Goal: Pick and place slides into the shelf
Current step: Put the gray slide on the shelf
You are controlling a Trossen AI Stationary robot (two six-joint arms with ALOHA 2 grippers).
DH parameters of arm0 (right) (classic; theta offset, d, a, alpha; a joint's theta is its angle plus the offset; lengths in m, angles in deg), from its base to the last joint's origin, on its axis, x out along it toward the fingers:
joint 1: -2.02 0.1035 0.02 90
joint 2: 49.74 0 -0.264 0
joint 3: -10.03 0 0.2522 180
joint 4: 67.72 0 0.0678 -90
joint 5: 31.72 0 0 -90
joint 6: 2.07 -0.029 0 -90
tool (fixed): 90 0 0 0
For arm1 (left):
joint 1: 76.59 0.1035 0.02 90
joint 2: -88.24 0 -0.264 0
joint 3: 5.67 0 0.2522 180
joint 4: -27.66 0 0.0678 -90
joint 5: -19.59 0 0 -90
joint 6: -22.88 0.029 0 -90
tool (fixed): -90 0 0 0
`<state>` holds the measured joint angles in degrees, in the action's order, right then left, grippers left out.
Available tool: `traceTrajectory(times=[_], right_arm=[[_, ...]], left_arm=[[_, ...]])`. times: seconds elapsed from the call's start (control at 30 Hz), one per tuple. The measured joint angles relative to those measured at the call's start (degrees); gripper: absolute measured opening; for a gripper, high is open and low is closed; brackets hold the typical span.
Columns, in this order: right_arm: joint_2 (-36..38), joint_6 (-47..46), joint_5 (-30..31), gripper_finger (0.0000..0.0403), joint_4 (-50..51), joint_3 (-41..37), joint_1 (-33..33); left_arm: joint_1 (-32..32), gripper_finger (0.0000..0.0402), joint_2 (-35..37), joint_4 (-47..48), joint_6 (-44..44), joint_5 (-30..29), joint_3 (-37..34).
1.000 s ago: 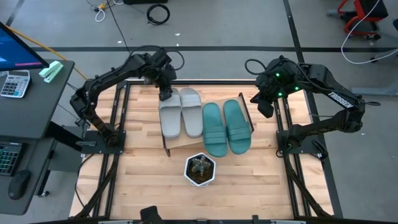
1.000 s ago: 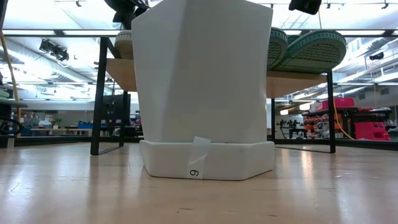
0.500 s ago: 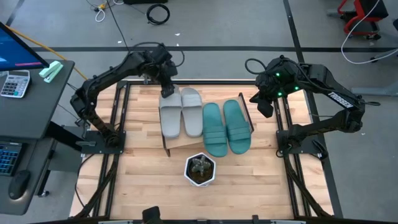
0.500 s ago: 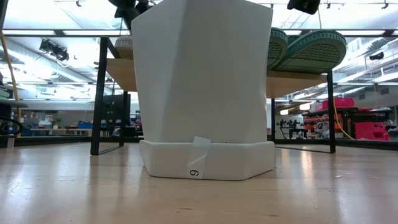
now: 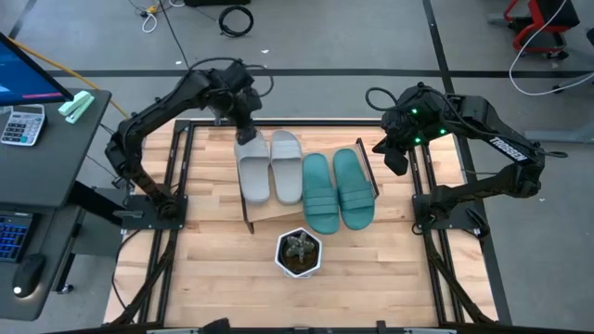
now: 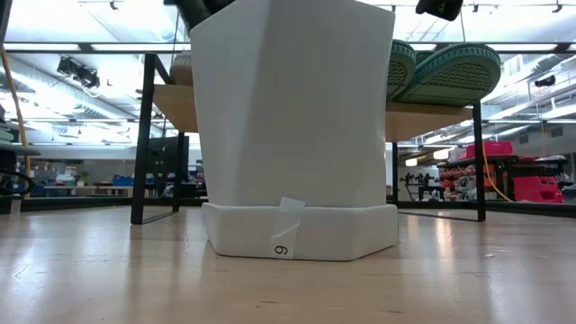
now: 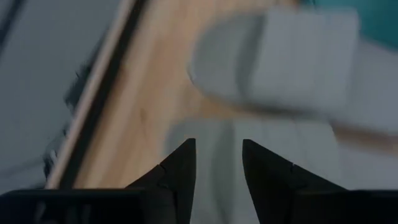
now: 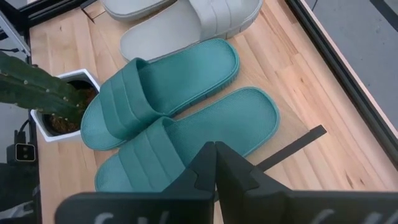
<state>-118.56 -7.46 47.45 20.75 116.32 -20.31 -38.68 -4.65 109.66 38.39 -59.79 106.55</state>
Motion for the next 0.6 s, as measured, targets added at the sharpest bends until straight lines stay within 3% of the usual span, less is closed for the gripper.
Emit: traceTrajectory(times=[0.13,0.33,0.6], right_arm=[[0.0,0.1,0.0,0.0011,0.0,0.0,0.0],[0.0,1.1,0.0,0.0011,0.0,0.0,0.0],[0.0,1.1,0.0,0.0011,0.0,0.0,0.0]], left_arm=[[-2.4,0.0139,0.4,11.8,-0.3,-2.7,2.7],[-4.9,0.0130,0.4,20.3,-1.1,-8.0,9.8],[-8.1,0.0111,0.5,21.7,-2.6,-10.2,9.1]])
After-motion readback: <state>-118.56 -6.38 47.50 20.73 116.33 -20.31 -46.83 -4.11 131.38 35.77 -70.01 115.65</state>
